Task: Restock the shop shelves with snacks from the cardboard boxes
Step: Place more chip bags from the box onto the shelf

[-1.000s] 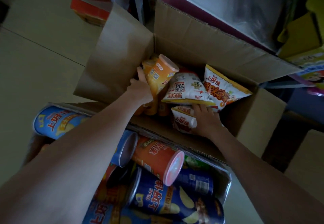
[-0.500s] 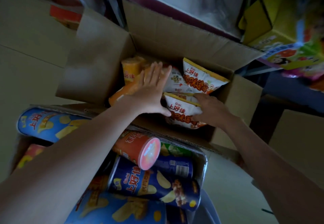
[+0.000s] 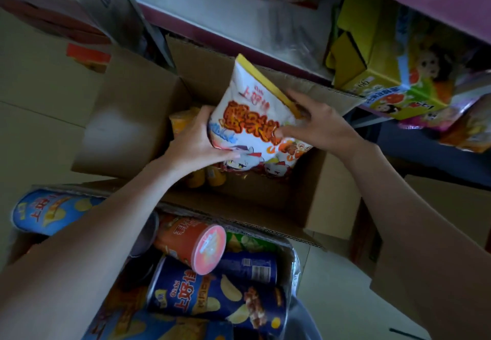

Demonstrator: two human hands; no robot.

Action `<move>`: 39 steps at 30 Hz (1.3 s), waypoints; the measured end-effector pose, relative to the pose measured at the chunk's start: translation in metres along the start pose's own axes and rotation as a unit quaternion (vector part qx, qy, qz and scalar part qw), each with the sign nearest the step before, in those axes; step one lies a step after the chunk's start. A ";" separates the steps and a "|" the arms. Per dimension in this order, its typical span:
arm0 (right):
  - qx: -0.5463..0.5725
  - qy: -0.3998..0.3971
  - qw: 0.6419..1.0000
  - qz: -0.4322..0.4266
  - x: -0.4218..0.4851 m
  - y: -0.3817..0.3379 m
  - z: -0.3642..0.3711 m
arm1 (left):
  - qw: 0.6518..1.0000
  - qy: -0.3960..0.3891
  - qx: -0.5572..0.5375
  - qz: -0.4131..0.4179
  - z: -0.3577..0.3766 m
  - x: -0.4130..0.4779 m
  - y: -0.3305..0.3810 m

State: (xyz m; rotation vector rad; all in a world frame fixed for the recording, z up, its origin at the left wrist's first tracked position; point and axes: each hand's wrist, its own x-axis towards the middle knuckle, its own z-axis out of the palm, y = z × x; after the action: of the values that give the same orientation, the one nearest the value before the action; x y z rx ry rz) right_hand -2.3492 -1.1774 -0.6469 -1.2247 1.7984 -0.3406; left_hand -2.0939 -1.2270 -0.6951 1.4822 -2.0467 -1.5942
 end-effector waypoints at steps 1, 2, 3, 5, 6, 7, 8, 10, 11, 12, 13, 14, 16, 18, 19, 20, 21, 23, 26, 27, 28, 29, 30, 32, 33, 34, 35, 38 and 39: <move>0.001 0.043 0.999 -0.005 0.004 0.002 0.008 | 0.999 0.015 -0.022 -0.020 -0.007 -0.002 -0.002; 0.000 0.096 0.995 -0.009 0.008 0.005 0.020 | 0.997 0.036 -0.051 -0.042 -0.013 -0.005 -0.005; 0.012 0.149 0.989 -0.004 0.010 0.009 0.034 | 0.993 0.063 -0.080 -0.061 -0.019 -0.008 -0.008; 0.055 0.202 0.977 0.046 0.015 0.019 0.065 | 0.980 0.124 -0.121 -0.098 -0.030 -0.012 -0.016; 0.062 0.185 0.978 0.081 0.017 0.025 0.082 | 0.975 0.146 -0.131 -0.109 -0.035 -0.013 -0.020; 0.046 0.148 0.982 0.104 0.019 0.031 0.098 | 0.971 0.160 -0.136 -0.116 -0.040 -0.013 -0.026; 0.010 0.105 0.988 0.109 0.022 0.037 0.112 | 0.969 0.167 -0.134 -0.122 -0.044 -0.015 -0.030; -0.083 0.029 0.992 0.092 0.026 0.044 0.137 | 0.965 0.181 -0.131 -0.136 -0.051 -0.019 -0.042; -0.128 -0.004 0.988 0.089 0.028 0.046 0.147 | 0.961 0.192 -0.140 -0.144 -0.054 -0.021 -0.047; -0.174 -0.031 0.980 0.095 0.030 0.047 0.154 | 0.956 0.201 -0.153 -0.148 -0.057 -0.023 -0.052; -0.219 -0.049 0.969 0.104 0.033 0.049 0.159 | 0.952 0.208 -0.167 -0.151 -0.059 -0.025 -0.057; -0.261 -0.056 0.957 0.113 0.036 0.049 0.163 | 0.948 0.212 -0.182 -0.151 -0.060 -0.027 -0.061; -0.332 -0.054 0.934 0.118 0.040 0.049 0.164 | 0.943 0.221 -0.199 -0.150 -0.062 -0.029 -0.067; -0.385 -0.053 0.916 0.104 0.042 0.051 0.161 | 0.944 0.229 -0.186 -0.149 -0.060 -0.030 -0.068; -0.402 -0.058 0.909 0.090 0.041 0.052 0.157 | 0.944 0.232 -0.183 -0.146 -0.059 -0.030 -0.067; -0.413 -0.063 0.905 0.076 0.039 0.053 0.153 | 0.944 0.235 -0.181 -0.146 -0.058 -0.030 -0.066; -0.417 -0.065 0.904 0.062 0.035 0.054 0.150 | 0.944 0.238 -0.179 -0.146 -0.057 -0.031 -0.064; -0.417 -0.068 0.905 0.041 0.026 0.051 0.143 | 0.945 0.240 -0.172 -0.141 -0.055 -0.033 -0.056; -0.407 -0.080 0.910 0.024 0.014 0.039 0.131 | 0.949 0.235 -0.169 -0.124 -0.051 -0.039 -0.038; -0.410 -0.081 0.909 0.014 0.010 0.035 0.128 | 0.949 0.239 -0.166 -0.119 -0.049 -0.042 -0.030; -0.415 -0.083 0.906 0.004 0.005 0.029 0.124 | 0.949 0.245 -0.164 -0.114 -0.048 -0.045 -0.022; -0.421 -0.087 0.903 -0.004 0.000 0.024 0.120 | 0.949 0.249 -0.160 -0.109 -0.047 -0.048 -0.012; -0.425 -0.089 0.901 -0.010 -0.006 0.018 0.116 | 0.948 0.257 -0.157 -0.104 -0.047 -0.052 -0.003; -0.427 -0.092 0.900 -0.019 -0.019 0.004 0.110 | 0.946 0.266 -0.161 -0.094 -0.049 -0.058 0.013; -0.420 -0.092 0.903 -0.026 -0.026 -0.004 0.107 | 0.946 0.267 -0.157 -0.096 -0.050 -0.063 0.020; -0.410 -0.091 0.907 -0.033 -0.032 -0.012 0.102 | 0.946 0.267 -0.159 -0.093 -0.051 -0.068 0.028; -0.399 -0.087 0.912 -0.036 -0.040 -0.020 0.097 | 0.946 0.266 -0.160 -0.092 -0.052 -0.073 0.036; -0.381 -0.062 0.922 -0.035 -0.065 -0.042 0.071 | 0.933 0.297 -0.177 -0.096 -0.055 -0.095 0.065; -0.387 -0.054 0.919 -0.044 -0.075 -0.048 0.062 | 0.928 0.307 -0.186 -0.103 -0.055 -0.103 0.075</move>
State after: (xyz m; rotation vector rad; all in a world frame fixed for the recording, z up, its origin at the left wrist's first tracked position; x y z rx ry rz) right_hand -2.2639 -1.1212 -0.6106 -1.8198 1.8338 0.4397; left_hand -2.0523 -1.1886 -0.5685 1.7838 -1.2100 -1.2536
